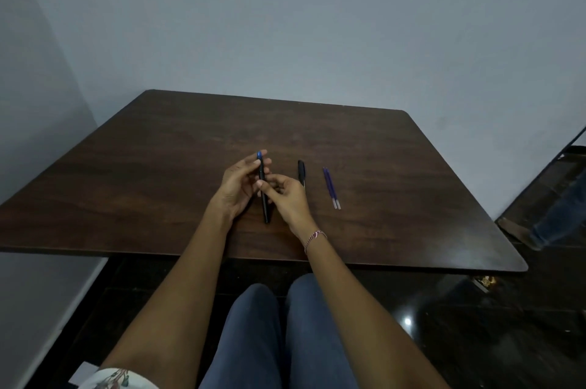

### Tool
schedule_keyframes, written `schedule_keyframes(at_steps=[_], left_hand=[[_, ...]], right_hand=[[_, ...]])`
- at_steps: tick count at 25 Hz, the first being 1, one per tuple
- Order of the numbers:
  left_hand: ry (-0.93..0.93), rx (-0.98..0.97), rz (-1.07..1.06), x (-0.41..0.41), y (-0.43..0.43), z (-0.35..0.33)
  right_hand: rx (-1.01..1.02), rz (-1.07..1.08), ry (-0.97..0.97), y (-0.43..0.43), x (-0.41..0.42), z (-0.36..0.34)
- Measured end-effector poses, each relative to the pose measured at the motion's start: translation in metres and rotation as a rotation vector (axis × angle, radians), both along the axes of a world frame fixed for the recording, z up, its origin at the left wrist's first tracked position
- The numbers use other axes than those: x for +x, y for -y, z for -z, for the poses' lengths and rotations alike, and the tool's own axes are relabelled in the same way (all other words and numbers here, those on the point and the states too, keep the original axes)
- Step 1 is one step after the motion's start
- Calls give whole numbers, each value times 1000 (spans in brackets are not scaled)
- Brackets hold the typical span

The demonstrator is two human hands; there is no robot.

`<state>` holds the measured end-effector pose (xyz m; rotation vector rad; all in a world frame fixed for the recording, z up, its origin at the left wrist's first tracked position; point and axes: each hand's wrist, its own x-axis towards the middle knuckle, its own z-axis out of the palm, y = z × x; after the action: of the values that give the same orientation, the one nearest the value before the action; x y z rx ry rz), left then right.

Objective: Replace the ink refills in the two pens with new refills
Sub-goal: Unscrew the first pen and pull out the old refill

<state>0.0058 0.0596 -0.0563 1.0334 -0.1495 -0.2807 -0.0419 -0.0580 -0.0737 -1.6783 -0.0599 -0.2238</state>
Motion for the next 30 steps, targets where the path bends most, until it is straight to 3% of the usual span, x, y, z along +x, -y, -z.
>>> schedule_keyframes(at_steps=[5, 11, 24, 30], left_hand=[[10, -12, -74, 2, 2, 1], [-50, -125, -20, 4, -1, 1], [21, 62, -100, -1, 3, -5], [-81, -45, 41, -1, 0, -5]], right_hand=[[2, -15, -17, -1, 0, 0], [77, -23, -8, 0, -3, -5], [44, -77, -57, -2, -8, -8], [87, -86, -46, -1, -7, -6]])
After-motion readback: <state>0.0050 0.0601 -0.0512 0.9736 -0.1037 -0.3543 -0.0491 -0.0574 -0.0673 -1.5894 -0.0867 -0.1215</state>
